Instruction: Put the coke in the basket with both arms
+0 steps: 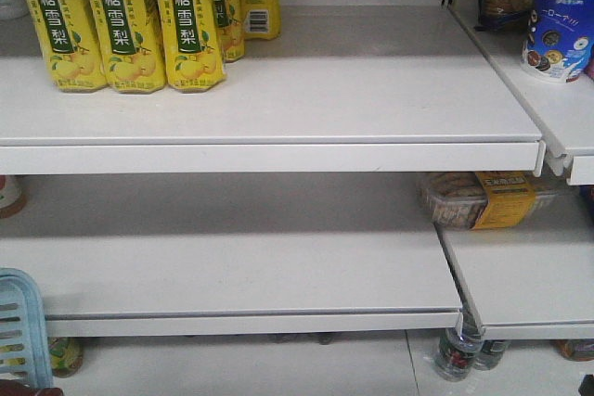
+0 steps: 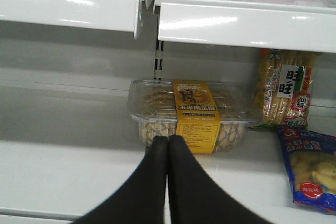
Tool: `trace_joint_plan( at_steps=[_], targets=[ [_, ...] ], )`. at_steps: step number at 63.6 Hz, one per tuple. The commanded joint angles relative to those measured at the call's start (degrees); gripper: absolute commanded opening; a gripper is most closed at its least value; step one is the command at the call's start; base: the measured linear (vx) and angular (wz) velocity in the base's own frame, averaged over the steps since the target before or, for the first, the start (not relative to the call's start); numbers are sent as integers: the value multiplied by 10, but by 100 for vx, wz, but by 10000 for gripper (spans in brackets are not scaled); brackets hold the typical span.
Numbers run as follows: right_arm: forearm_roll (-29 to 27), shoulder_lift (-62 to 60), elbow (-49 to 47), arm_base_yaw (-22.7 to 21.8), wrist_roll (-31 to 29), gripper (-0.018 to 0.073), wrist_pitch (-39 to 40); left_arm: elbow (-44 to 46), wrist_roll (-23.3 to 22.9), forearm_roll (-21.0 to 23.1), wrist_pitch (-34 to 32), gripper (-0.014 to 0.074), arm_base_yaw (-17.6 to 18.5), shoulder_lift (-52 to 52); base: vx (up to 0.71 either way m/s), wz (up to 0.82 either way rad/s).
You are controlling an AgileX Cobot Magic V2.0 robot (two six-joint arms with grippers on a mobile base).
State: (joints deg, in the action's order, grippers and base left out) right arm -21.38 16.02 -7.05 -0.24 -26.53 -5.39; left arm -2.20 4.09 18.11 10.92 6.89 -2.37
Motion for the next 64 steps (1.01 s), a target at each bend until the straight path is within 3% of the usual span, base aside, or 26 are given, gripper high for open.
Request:
trace_joint_plan(
  at_steps=[1,14,36,44,57,64],
  targets=[
    [0,4,-15,-2,-4,-9,40,20,20,-23,-64,-6,-38,16,0,0],
    [0,4,-15,-2,-4,-9,40,20,20,-50,-42,-6,-83,40,0,0],
    [0,4,-15,-2,-4,-9,40,17,18,-70,-48,-6,-83,40,0,0],
    [0,4,-15,-2,-4,-9,40,17,14,-102,-49,-6,-83,40,0,0],
    [0,4,-15,-2,-4,-9,40,17,-37,-171,-50,-6,-83,40,0,0],
    [0,4,-15,-2,-4,-9,40,17,-44,-181,-50,-6,-83,40,0,0]
  ],
)
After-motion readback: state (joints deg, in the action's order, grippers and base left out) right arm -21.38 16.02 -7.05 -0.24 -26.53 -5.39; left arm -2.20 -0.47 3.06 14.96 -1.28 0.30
